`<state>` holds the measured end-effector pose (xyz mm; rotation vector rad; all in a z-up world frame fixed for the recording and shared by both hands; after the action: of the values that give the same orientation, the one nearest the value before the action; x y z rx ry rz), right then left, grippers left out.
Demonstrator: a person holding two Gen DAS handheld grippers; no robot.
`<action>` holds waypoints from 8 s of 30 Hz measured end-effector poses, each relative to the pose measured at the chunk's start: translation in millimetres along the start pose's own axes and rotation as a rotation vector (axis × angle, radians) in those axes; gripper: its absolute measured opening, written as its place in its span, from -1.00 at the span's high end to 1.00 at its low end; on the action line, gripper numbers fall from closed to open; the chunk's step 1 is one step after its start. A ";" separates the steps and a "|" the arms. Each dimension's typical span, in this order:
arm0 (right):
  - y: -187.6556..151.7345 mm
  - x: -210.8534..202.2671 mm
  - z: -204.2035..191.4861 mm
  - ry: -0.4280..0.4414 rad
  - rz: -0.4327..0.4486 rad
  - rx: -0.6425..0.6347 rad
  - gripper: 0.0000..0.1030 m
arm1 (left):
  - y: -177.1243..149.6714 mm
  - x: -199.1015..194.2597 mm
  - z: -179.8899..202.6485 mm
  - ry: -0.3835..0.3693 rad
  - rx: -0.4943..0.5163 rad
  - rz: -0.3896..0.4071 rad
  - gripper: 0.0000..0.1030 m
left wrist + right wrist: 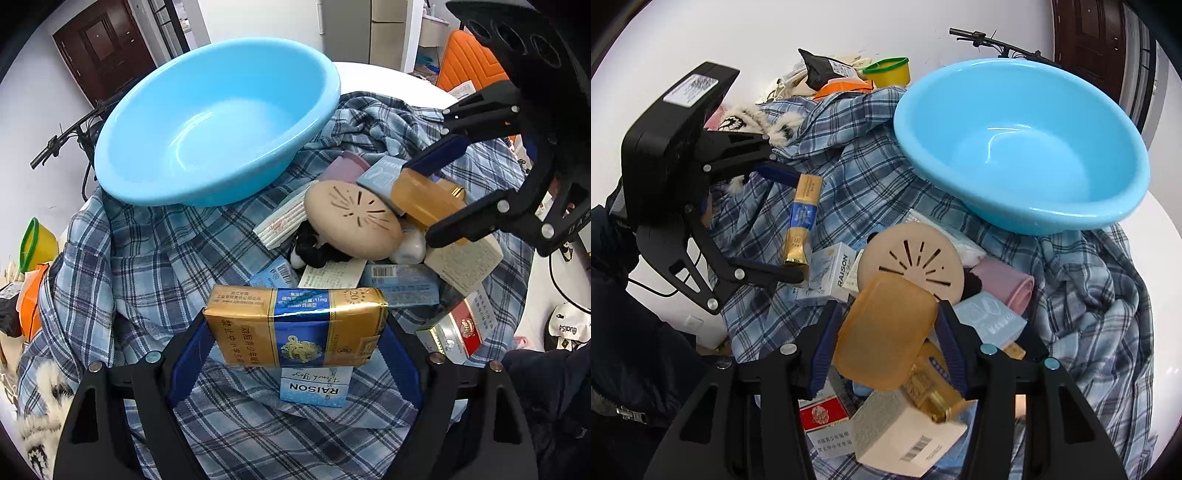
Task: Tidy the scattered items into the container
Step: 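Lift the gold-and-blue pack with the left tool while the right tool grasps the orange soap dish, then carry the pack and soap dish over the light blue basin with both tools, then open the left tool to drop the pack while the right tool releases the soap dish into the basin, then withdraw both tools from the basin back toward the item pile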
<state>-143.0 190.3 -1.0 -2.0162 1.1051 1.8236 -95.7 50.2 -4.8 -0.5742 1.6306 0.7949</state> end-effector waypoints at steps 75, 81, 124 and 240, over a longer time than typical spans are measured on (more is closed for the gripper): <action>131.4 -69.8 196.2 -0.150 0.011 0.610 0.01 | 210.1 10.0 -188.3 -0.055 -0.545 -0.044 -0.69; 120.1 -42.8 207.8 -0.126 -0.028 0.627 0.01 | 203.6 53.8 -177.9 -0.102 -0.546 -0.082 -0.69; 123.0 -69.7 197.1 -0.133 0.041 0.572 0.01 | 199.0 30.3 -173.7 -0.021 -0.533 0.001 -1.00; -85.9 -156.0 -42.3 -0.796 0.820 0.428 -1.00 | -26.1 -108.4 -0.8 0.253 -0.489 0.699 -1.00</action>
<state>-48.6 284.6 124.3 -0.4788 1.9112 2.1181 -54.7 27.1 96.4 -0.4452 1.9004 1.7233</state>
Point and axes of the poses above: each gripper's, at about its wrist camera, not at the fingertips, and x roughly the way its jaws point, z to its right, y to its top, the point moved 4 cm from there along x, roughly the way its jaws point, and after that the axes turned 12 degrees about -z, right-handed, at the moved point
